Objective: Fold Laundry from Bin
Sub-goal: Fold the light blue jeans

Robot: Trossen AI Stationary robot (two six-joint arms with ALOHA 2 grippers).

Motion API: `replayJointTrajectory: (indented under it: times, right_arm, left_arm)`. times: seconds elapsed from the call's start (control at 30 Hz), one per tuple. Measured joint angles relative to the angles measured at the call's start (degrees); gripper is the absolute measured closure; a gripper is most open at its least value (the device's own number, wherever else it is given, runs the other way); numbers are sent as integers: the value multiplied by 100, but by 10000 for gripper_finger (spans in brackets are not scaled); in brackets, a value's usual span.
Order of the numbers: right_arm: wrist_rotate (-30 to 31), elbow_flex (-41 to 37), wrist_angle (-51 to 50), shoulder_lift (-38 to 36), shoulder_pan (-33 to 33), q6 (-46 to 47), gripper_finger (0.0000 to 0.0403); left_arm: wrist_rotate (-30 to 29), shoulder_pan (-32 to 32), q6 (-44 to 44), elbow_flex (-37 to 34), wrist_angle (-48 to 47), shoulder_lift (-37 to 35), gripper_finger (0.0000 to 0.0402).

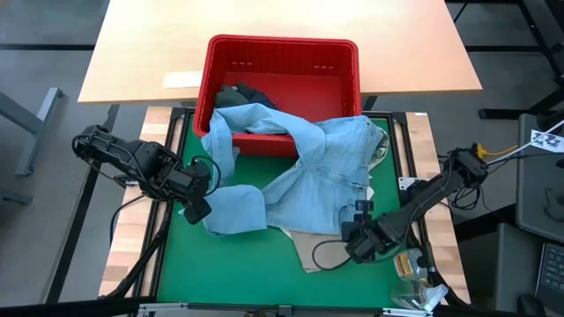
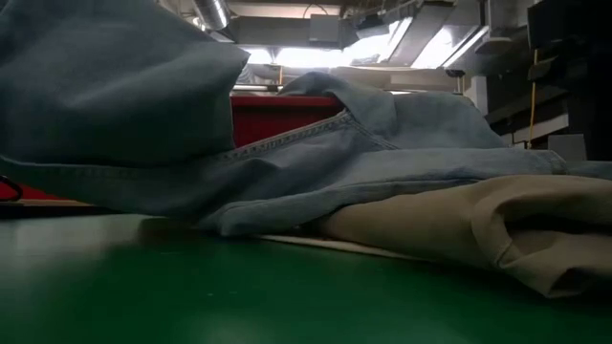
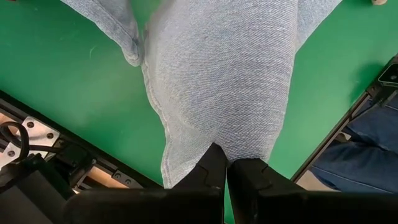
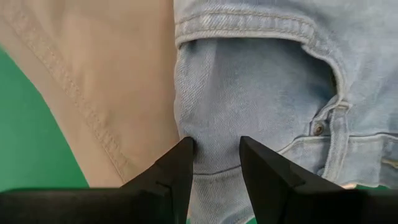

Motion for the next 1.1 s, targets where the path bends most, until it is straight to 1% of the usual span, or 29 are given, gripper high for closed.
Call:
replayJointTrajectory:
  times: [0.23,0.6,0.73,0.9,0.93,1.1]
  right_arm:
    - [-316,0,35,77,0,-19,269]
    - [-173,0,39,74,0,-22,274]
    - [-167,0,39,74,0,-78,309]
    - [-239,0,49,74,0,-323,386]
    - [-243,0,52,74,0,-336,393]
    - [-365,19,-18,74,0,-429,386]
  left_arm:
    - [0,0,0,2,0,0,401]
    - [0,0,0,0,0,0,401]
    - [0,0,0,0,0,0,401]
    - [0,0,9,0,0,2,401]
    - [0,0,9,0,0,2,401]
    - [4,0,7,0,0,2,401]
